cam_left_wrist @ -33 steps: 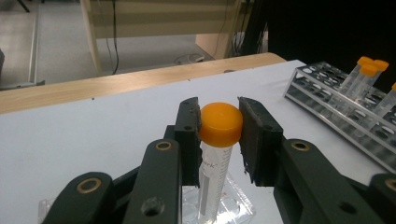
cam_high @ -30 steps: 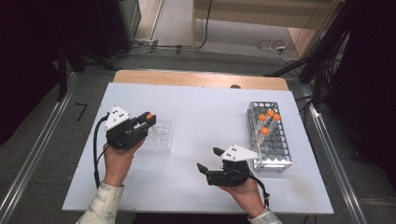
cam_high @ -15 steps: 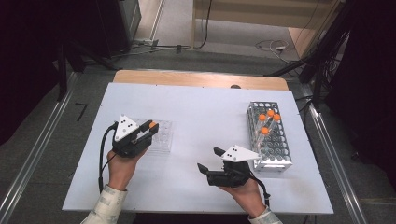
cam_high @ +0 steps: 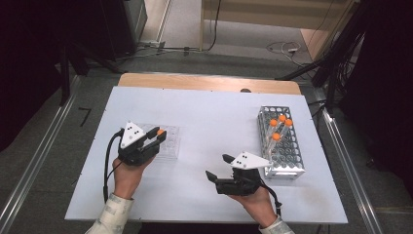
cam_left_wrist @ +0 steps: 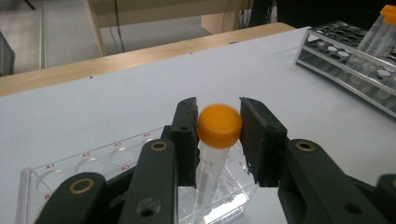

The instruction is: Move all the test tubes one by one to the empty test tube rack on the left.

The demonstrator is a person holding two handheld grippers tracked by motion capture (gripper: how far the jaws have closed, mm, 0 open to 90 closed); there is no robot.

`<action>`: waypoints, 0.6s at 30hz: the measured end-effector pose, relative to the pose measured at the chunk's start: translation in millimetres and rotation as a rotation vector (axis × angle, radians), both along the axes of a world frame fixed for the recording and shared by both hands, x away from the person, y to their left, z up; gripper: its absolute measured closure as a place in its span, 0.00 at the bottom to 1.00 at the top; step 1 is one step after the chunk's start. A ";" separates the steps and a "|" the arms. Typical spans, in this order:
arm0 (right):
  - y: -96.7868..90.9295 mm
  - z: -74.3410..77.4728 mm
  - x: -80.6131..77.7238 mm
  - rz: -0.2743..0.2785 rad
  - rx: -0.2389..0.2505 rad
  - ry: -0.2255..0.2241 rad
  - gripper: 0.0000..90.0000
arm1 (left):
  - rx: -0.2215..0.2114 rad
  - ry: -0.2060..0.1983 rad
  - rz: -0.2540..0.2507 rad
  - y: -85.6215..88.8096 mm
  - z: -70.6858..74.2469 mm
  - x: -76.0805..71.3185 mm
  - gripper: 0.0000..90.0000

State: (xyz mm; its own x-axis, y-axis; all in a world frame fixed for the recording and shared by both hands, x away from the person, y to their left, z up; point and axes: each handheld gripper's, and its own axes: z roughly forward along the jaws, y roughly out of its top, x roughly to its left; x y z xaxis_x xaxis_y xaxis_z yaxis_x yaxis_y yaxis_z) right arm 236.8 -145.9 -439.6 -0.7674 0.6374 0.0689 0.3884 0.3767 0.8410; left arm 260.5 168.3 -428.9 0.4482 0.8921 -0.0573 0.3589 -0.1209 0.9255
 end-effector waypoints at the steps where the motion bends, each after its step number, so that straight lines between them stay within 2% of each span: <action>1: 0.0 0.0 0.0 0.000 0.001 0.001 0.24 | -0.004 0.002 -0.001 0.2 -0.1 0.1 0.72; 7: -0.3 0.1 0.1 -0.002 0.003 0.000 0.24 | -0.029 0.010 0.007 3.3 1.5 -0.7 0.64; 9: -0.6 0.3 0.3 -0.005 0.004 -0.002 0.24 | -0.040 0.009 0.015 4.1 2.1 -1.4 0.58; 13: -1.7 0.7 0.5 -0.010 0.007 -0.001 0.24 | -0.036 0.008 0.044 5.7 2.9 -3.6 0.45; 18: -4.1 1.7 1.2 -0.018 0.010 -0.004 0.24 | -0.044 0.009 0.077 10.3 4.4 -5.7 0.34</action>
